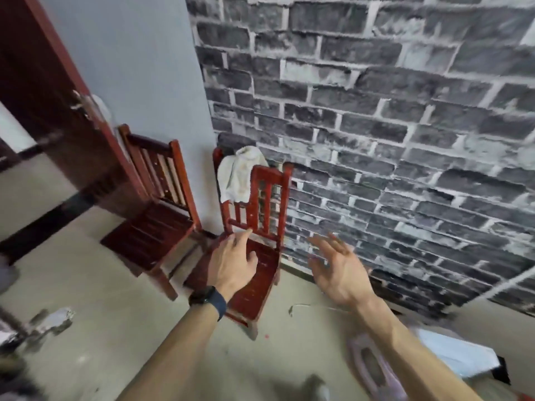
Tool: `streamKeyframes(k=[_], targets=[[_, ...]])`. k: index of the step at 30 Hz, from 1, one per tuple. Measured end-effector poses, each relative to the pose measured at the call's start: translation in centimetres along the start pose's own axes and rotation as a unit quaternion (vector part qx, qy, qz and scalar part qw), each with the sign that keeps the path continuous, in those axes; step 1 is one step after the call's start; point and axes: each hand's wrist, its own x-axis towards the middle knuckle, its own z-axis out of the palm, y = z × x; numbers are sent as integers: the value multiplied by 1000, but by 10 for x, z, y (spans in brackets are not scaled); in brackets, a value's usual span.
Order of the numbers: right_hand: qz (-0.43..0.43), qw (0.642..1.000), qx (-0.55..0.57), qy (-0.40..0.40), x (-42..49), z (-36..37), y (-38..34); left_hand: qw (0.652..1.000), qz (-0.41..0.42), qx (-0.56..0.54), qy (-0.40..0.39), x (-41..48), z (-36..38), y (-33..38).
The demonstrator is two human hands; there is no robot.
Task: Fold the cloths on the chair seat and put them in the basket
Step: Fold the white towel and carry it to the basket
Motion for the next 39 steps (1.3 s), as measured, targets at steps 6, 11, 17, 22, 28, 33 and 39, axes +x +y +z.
streamKeyframes(k=[6, 11, 17, 22, 28, 33, 39], targets=[[-64, 998, 13, 12, 129, 4, -25, 997, -43, -4, 59, 90, -42, -29], [-78, 997, 30, 5, 224, 14, -25, 995, -70, -5, 75, 167, -60, -35], [-59, 997, 13, -56, 327, 51, -16, 996, -60, 6, 72, 251, -63, -50], [13, 995, 5, -95, 401, 102, -6, 999, -36, 14, 24, 327, -43, -75], [101, 980, -71, -156, 429, 190, 11, 998, 22, 6, -62, 425, 15, -110], [135, 979, -92, -119, 423, 206, 7, 989, 103, 58, -90, 470, 64, -119], [148, 981, -54, -117, 426, 204, 9, 980, 154, 112, -52, 491, 62, -128]])
